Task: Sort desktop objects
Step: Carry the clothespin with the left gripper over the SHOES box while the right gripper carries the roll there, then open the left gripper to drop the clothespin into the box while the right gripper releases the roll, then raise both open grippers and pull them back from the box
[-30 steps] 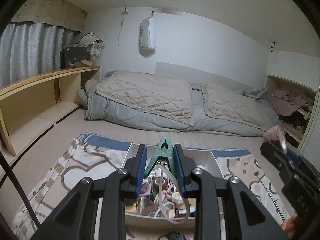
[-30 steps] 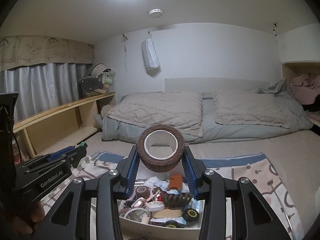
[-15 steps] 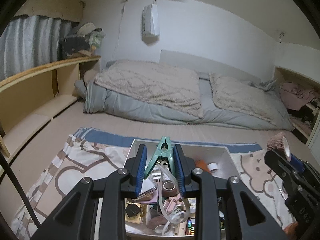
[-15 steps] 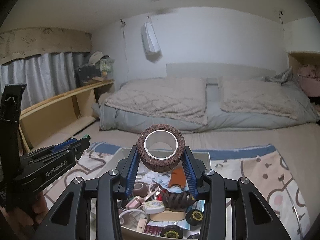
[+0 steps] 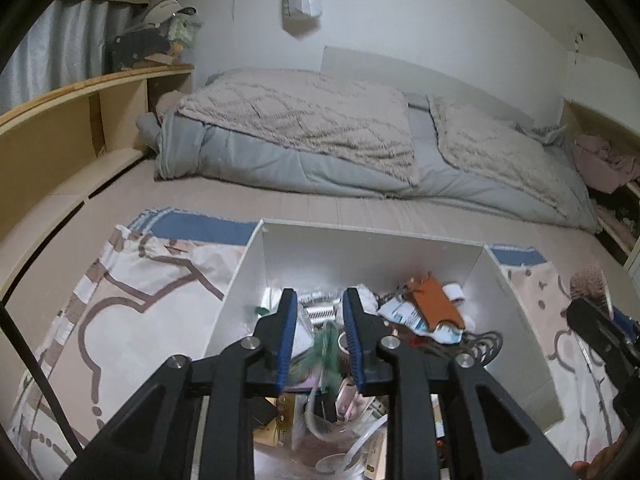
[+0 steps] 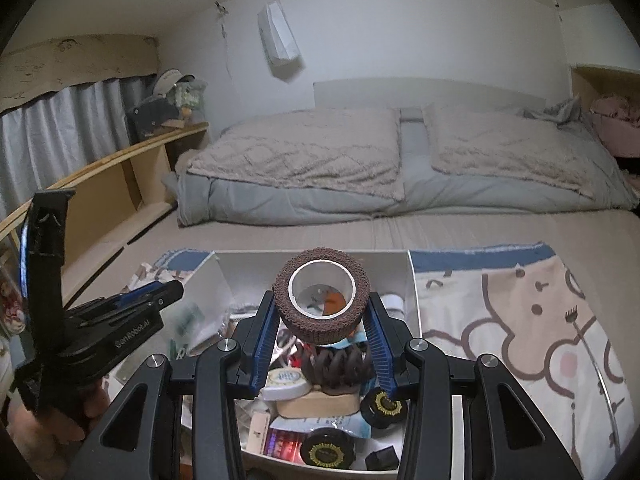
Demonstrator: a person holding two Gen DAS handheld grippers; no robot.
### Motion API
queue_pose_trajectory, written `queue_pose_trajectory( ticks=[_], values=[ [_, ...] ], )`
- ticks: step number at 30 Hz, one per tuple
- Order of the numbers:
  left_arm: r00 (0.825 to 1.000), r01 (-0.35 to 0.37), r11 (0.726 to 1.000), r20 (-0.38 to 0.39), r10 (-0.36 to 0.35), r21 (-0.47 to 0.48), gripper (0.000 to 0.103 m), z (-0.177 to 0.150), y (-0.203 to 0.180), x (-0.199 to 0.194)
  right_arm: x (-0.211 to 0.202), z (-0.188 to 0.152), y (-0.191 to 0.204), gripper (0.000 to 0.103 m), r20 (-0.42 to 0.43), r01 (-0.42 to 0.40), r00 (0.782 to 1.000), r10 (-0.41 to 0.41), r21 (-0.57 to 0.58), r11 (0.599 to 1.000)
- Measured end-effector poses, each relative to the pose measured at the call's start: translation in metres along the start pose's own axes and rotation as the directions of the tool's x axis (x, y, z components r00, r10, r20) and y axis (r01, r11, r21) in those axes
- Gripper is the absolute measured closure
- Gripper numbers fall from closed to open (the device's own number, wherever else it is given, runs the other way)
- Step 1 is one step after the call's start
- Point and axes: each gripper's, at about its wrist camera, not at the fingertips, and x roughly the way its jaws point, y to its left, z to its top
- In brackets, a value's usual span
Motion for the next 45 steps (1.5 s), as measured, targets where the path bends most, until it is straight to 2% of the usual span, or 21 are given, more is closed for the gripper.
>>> queue_pose_trajectory(
  ticks=[13,22,24,26,31,34,36,38,42,43,44,45],
  values=[
    [0.997,-0.021,1.000,-0.078,0.021,0.012,0.080,-0.017,0.001,0.026,0.019,-0.011,0.001,0.060,-0.067,0.002,0.998,-0.002,-0.008,1.000],
    [0.998,-0.014,0.999,-0.064,0.017,0.043,0.080,-0.016,-0.008,0.015,0.028,-0.018,-0.001,0.060,-0.126,-0.034,0.991,0.036,0.015,0.999],
    [0.998,-0.020,0.998,-0.058,0.023,0.051,0.072,-0.014,-0.010,0.012,0.032,-0.020,-0.001,0.060,-0.149,-0.037,0.988,0.039,0.019,0.999],
    [0.998,-0.022,0.998,-0.050,0.025,0.054,0.060,-0.012,-0.010,0.008,0.035,-0.022,-0.001,0.060,-0.175,-0.035,0.984,0.038,0.020,0.999],
    [0.999,-0.038,0.997,-0.027,0.040,0.068,0.051,-0.007,-0.011,0.000,0.043,-0.027,-0.002,0.060,-0.256,-0.010,0.966,0.015,0.022,1.000],
    [0.999,-0.036,0.997,-0.019,0.037,0.071,0.046,-0.006,-0.012,-0.005,0.045,-0.030,-0.005,0.060,-0.285,-0.017,0.958,0.030,0.046,0.999],
    [0.999,-0.035,0.997,-0.018,0.037,0.073,0.041,-0.005,-0.013,-0.007,0.046,-0.030,-0.006,0.060,-0.302,-0.017,0.953,0.033,0.054,0.998],
    [0.999,-0.038,0.996,-0.015,0.040,0.076,0.029,-0.005,-0.014,-0.008,0.047,-0.031,-0.006,0.060,-0.314,-0.026,0.948,0.044,0.061,0.998],
    [0.999,-0.048,0.995,-0.013,0.050,0.084,0.020,-0.005,-0.015,-0.011,0.047,-0.033,-0.006,0.059,-0.321,-0.029,0.946,0.051,0.073,0.997],
    [0.999,-0.051,0.995,-0.011,0.052,0.084,0.018,-0.005,-0.015,-0.012,0.046,-0.034,-0.006,0.050,-0.315,-0.035,0.947,0.059,0.081,0.996],
    [0.998,-0.054,0.995,-0.010,0.055,0.085,0.015,-0.005,-0.015,-0.013,0.045,-0.034,-0.006,0.031,-0.307,-0.037,0.950,0.062,0.087,0.996],
    [0.998,-0.057,0.995,-0.008,0.058,0.085,0.014,-0.004,-0.015,-0.014,0.044,-0.034,-0.006,0.021,-0.299,-0.030,0.953,0.055,0.087,0.996]
  ],
)
